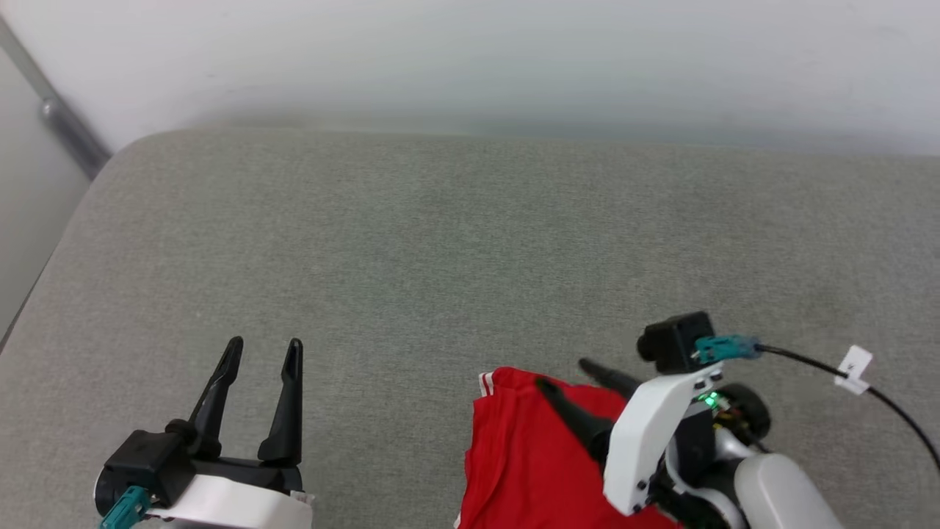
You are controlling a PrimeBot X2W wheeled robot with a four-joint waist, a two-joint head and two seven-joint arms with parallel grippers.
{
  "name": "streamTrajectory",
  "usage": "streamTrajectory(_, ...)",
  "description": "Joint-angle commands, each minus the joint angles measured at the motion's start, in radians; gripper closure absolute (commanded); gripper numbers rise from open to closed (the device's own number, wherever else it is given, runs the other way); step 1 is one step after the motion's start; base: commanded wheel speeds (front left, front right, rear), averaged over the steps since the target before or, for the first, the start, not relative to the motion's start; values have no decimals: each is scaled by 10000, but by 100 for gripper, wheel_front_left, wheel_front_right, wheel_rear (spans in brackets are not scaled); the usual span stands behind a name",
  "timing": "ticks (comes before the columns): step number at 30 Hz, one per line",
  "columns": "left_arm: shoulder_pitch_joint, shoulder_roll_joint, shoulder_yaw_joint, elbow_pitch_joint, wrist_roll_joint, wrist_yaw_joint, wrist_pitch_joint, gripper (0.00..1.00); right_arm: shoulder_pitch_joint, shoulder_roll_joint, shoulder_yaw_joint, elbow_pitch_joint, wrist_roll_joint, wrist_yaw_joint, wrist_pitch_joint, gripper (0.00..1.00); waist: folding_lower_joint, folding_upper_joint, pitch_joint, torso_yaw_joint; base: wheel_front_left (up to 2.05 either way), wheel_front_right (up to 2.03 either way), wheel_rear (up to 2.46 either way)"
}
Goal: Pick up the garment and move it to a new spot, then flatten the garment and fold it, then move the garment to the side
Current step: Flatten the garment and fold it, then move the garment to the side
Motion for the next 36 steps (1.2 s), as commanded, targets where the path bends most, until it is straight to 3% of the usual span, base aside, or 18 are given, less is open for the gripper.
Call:
streamTrajectory(1,-158,22,-41,-53,1,-19,-42,0,-217,-58,-215,-125,-445,-4,-138,0,-1,0,16,-159,0,0,0)
streamTrajectory(9,-348,10,-72,-120,-29,-19,-33,0,-526,-1820,-1621,-446,-2876,-6,-1902,0,-1,0,89,-736,0,0,0)
streamTrajectory(14,-460,-8,-10,-193,-6,-19,-33,0,14,-2204,-2747,-590,-3290,-4,-3340,0,-1,0,149,-1032,0,0,0)
streamTrajectory(20,-381,-59,-46,-251,-148,-19,-33,0,859,-1912,-3710,-1018,-3305,-4,-4875,0,-1,0,233,-1247,0,0,0)
streamTrajectory(27,49,-81,54,-324,-430,-19,-33,0,1818,-1371,-3978,-1424,-3543,-4,-6595,0,-1,0,251,-1298,0,0,0)
streamTrajectory(36,54,-85,-95,-339,-369,-19,-33,0,2352,-811,-3968,-1335,-3776,-4,-7388,0,-1,0,234,-1188,0,0,0)
